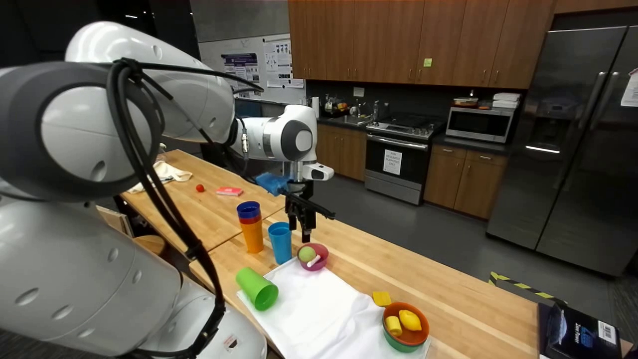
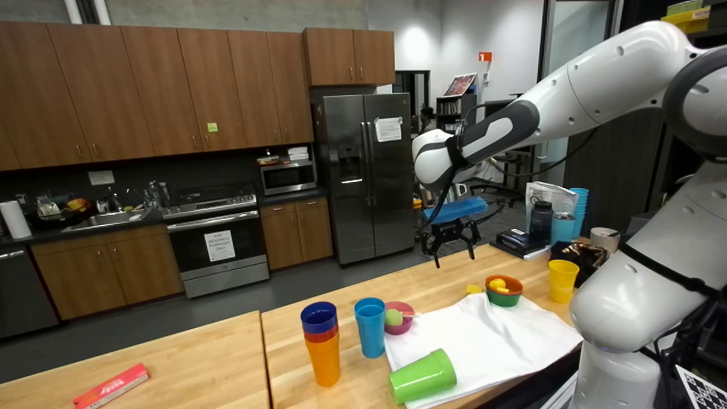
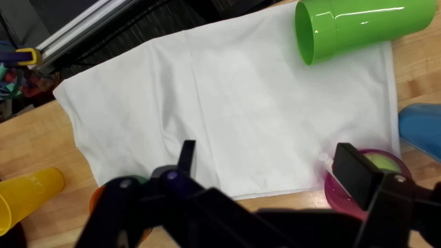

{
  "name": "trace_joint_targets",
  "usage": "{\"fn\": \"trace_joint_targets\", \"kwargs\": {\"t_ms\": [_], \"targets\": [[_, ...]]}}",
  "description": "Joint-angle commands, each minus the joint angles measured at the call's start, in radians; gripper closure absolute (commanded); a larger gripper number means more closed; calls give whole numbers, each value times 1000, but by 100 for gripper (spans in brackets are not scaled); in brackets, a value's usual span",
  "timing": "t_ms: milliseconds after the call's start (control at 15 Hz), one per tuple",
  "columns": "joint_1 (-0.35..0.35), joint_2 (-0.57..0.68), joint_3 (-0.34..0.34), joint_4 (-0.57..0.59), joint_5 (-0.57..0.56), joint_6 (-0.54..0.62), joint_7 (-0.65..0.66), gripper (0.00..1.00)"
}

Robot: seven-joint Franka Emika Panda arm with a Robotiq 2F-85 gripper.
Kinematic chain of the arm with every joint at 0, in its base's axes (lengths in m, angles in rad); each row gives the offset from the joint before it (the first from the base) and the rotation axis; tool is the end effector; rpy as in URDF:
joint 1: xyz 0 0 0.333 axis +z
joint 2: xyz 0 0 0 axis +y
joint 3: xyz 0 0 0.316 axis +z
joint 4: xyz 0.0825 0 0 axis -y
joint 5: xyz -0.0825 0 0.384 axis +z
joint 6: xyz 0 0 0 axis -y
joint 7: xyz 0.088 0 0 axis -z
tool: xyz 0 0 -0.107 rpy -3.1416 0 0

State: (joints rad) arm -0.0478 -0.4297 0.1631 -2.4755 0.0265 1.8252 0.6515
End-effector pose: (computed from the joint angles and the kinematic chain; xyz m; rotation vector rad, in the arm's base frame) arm 0.3827 0.0472 0.4265 2.8848 -0.8421 -0.2925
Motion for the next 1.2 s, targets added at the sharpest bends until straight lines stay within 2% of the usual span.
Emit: {"fn": "trace_joint_targets", "kwargs": {"t_ms": [0, 267, 333, 467, 933, 1133], "targets": [[9, 1, -8, 1, -3, -1, 4, 0], [9, 1, -8, 1, -3, -1, 5, 0], [1, 39, 10, 39, -46, -96, 28, 0], [5, 39, 7, 29, -48, -74, 43, 0], [31, 60, -12, 5, -17, 88, -33, 0], [40, 59, -28, -12, 47, 187, -55, 0]]}}
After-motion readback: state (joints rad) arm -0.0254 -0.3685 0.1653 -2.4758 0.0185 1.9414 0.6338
